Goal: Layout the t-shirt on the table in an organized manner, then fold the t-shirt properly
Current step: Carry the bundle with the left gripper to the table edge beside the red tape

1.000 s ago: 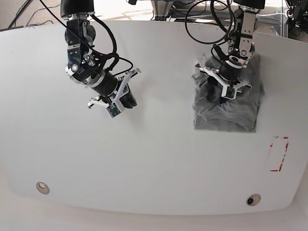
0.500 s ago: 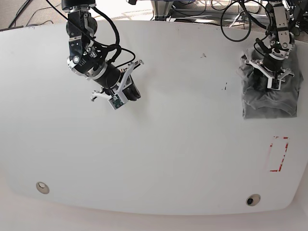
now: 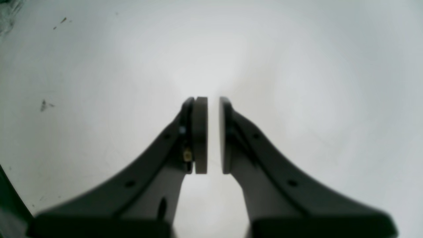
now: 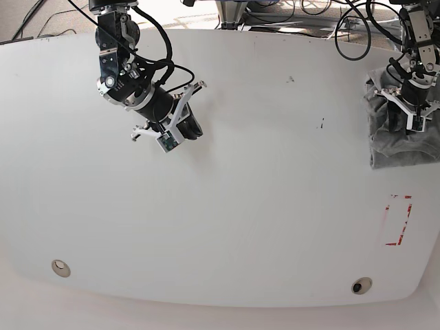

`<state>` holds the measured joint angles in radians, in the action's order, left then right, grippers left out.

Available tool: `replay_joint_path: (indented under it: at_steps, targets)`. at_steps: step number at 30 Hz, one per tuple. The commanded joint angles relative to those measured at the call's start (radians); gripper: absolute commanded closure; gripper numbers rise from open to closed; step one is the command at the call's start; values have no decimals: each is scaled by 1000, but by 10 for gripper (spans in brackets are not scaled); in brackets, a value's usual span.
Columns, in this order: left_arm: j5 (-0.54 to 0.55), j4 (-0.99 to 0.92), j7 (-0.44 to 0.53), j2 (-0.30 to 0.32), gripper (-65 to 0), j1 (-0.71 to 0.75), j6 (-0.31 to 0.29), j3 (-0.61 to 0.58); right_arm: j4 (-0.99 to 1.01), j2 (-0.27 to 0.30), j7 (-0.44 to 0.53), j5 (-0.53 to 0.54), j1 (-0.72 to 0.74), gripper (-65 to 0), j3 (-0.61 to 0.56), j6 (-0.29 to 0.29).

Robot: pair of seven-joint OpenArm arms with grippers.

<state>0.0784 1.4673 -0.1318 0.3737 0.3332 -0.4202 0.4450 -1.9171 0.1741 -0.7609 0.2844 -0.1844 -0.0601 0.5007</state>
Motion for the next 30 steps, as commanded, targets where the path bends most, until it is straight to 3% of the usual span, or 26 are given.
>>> replay_joint_path:
  at_steps: [1, 9, 17, 30]
  targets:
    - [8, 69, 22, 14, -239, -1, -1, 7, -34, 3, 27, 11, 10, -59, 3, 5]
    - [10, 290, -121, -87, -239, 57, -6, 4, -37, 3, 27, 11, 10, -59, 1, 5]
    - [8, 373, -197, -163, -239, 146, -134, 7, -37, 3, 27, 11, 10, -59, 1, 5]
    - [8, 229, -196, -144, -239, 195, -139, 71, -43, 5, 27, 11, 9, -59, 3, 5]
